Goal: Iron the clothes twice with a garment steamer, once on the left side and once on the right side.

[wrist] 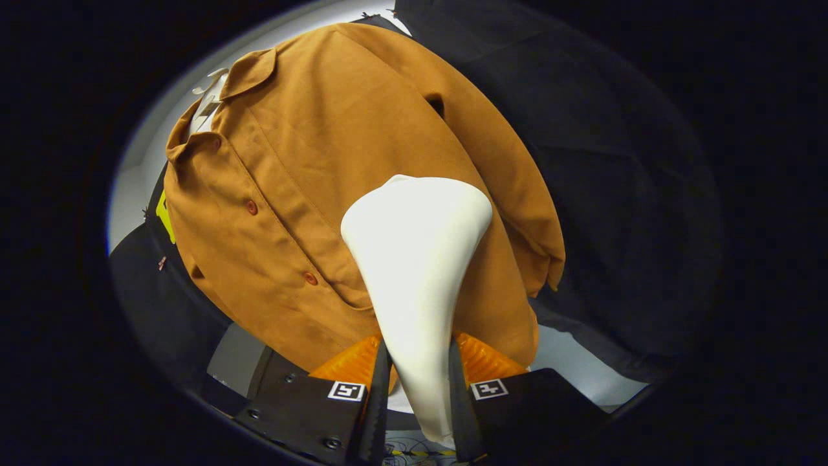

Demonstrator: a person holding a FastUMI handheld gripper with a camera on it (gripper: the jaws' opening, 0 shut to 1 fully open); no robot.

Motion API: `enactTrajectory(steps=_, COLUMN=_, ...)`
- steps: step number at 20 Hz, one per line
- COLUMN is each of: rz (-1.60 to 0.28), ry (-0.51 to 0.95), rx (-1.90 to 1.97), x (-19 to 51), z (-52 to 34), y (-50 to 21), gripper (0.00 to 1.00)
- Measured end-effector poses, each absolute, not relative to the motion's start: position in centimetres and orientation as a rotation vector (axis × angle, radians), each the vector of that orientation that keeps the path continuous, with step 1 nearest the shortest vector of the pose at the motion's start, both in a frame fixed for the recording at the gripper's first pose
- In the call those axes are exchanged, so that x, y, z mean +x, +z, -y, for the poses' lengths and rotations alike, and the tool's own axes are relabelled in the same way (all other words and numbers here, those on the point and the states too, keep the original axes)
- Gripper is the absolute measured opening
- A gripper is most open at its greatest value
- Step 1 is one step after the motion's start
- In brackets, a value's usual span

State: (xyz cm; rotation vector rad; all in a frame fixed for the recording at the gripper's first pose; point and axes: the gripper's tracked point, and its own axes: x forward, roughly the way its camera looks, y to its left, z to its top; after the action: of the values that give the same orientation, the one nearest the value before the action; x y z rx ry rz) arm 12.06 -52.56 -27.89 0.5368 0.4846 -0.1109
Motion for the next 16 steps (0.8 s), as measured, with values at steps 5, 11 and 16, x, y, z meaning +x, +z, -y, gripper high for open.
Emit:
enactTrajectory(steps=5, rz=-0.539, ry=-0.122, rx=0.573, x=10.9, z=52.6, y=-31.5, gripper=0.45)
enactTrajectory(steps=11, rz=-0.611, ry=-0.148, rx=0.611, x=9.6, z=52.4, y=-35.4, gripper=0.45)
enactTrajectory(steps=16, rz=-0.655, ry=-0.191, rx=0.627, x=8.2, z=52.3, y=-36.9, gripper=0.45)
